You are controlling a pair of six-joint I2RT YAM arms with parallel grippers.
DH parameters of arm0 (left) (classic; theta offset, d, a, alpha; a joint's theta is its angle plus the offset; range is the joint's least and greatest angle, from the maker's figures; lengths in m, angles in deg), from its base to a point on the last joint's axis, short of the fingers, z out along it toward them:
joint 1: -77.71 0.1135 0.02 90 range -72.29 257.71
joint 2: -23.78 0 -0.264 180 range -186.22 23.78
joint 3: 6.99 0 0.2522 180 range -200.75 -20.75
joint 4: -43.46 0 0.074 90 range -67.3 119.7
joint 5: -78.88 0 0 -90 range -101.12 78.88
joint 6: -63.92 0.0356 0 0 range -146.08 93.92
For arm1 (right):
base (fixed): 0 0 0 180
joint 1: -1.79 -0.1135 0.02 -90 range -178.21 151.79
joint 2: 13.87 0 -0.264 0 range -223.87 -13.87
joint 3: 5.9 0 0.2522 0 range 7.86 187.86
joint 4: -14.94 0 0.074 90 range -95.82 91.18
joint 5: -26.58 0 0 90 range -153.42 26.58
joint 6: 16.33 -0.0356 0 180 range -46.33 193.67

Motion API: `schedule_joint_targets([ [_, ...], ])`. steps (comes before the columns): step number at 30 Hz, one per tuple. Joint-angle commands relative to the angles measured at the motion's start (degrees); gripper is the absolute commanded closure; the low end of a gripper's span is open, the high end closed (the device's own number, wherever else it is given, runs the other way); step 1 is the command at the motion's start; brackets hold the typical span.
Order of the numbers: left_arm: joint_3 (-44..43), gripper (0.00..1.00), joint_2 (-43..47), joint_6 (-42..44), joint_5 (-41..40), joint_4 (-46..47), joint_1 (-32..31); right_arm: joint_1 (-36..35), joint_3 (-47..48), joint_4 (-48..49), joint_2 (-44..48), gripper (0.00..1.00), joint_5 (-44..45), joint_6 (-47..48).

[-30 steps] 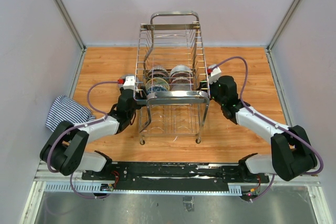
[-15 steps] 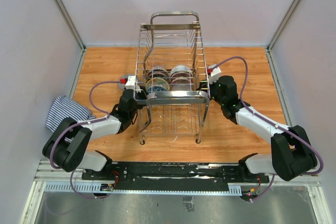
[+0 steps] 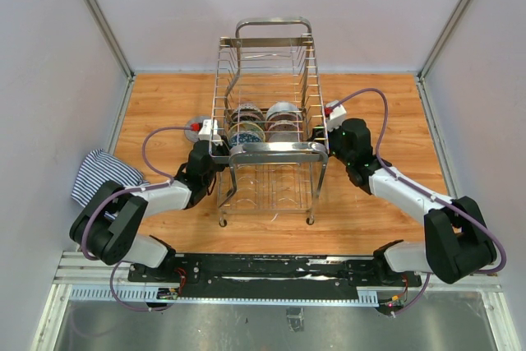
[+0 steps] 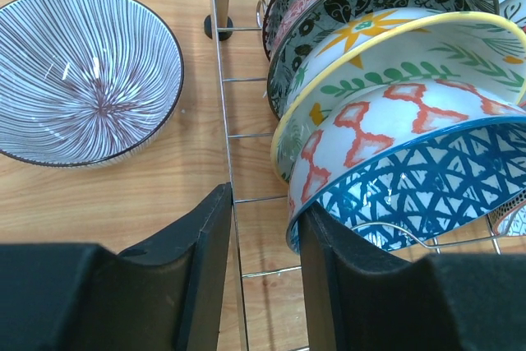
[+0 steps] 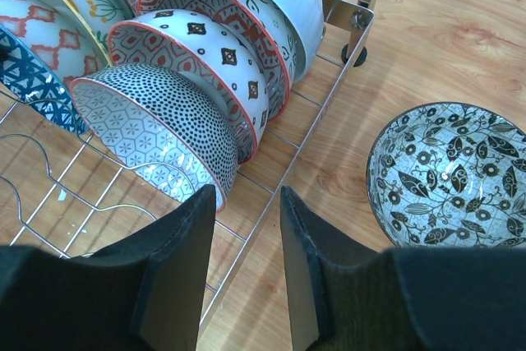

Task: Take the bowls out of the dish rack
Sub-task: Pick up the bowl from the dish rack.

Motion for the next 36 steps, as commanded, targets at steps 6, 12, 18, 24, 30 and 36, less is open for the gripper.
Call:
schedule_joint_targets([
  [6,-1.8,0.9,-1.4,-0.5,0.9,3.1,-0.5,-2.2,1.8,1.2,-0.3,0.62,-1.6,2.3],
  [12,-1.8,1.0,-0.9,-0.7,0.6,2.5,-0.6,-3.3,1.3,0.8,0.2,0.62,-1.6,3.1],
  [18,-2.0,1.0,-0.4,-0.9,0.5,1.9,-0.8,-5.2,1.7,-0.2,-0.7,0.62,2.8,3.3],
  [24,-2.2,1.0,-0.1,-1.1,0.5,1.4,-1.0,-6.6,1.1,1.3,-1.8,0.63,7.8,1.2],
  [30,-2.2,1.0,-0.3,-1.2,0.2,1.2,-1.1,-7.0,-1.2,5.8,-2.2,0.64,11.3,-1.8],
  [36,-2.2,0.99,-0.5,-1.5,-0.3,1.1,-1.1,-8.6,-2.0,7.9,-3.4,0.64,13.0,-2.1],
])
